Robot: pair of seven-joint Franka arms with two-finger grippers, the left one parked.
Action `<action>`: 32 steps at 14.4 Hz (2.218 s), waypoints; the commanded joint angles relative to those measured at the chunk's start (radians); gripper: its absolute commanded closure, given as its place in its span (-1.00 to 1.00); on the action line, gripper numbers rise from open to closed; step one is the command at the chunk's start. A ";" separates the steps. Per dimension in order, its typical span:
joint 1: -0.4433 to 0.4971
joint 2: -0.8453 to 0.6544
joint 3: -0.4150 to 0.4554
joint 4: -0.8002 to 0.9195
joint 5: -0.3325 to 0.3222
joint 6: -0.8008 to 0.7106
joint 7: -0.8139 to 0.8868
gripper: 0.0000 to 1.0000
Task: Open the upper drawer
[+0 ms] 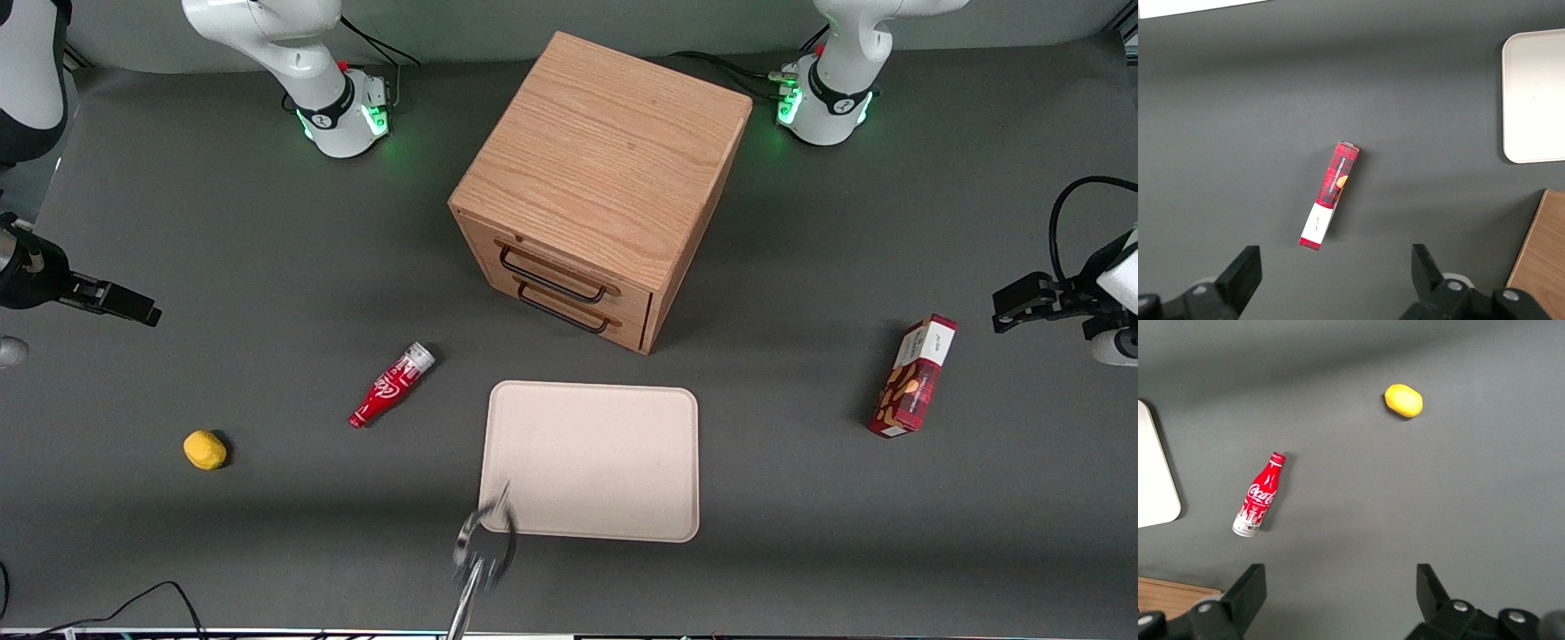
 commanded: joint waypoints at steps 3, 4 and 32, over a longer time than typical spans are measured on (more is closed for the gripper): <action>0.010 0.017 -0.003 0.033 -0.011 -0.017 0.012 -1.00; 0.010 0.017 -0.003 0.033 -0.011 -0.017 0.012 -1.00; 0.555 0.255 -0.008 0.163 0.308 0.104 -0.700 -1.00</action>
